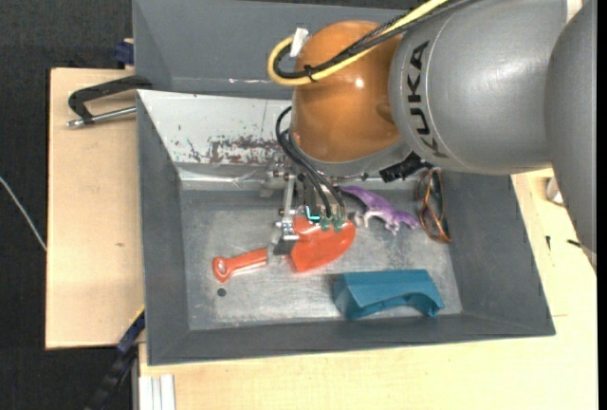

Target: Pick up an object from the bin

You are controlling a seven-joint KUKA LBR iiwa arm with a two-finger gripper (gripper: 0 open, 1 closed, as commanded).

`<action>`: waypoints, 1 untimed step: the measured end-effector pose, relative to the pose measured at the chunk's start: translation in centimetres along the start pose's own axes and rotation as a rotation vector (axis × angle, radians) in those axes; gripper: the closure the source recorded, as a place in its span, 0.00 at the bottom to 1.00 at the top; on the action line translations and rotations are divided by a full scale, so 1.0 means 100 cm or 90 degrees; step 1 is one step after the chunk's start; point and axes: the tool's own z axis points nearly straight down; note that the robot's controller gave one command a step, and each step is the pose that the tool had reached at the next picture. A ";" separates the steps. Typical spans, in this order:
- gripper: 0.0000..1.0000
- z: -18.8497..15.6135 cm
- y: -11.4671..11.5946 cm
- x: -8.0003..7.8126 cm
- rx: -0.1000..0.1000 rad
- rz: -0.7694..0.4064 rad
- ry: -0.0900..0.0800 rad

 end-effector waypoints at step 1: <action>0.00 -0.005 -0.001 -0.002 -0.001 0.001 -0.005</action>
Offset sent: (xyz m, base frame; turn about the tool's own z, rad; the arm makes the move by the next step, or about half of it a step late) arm -0.0271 -0.0028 -0.0908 -0.0789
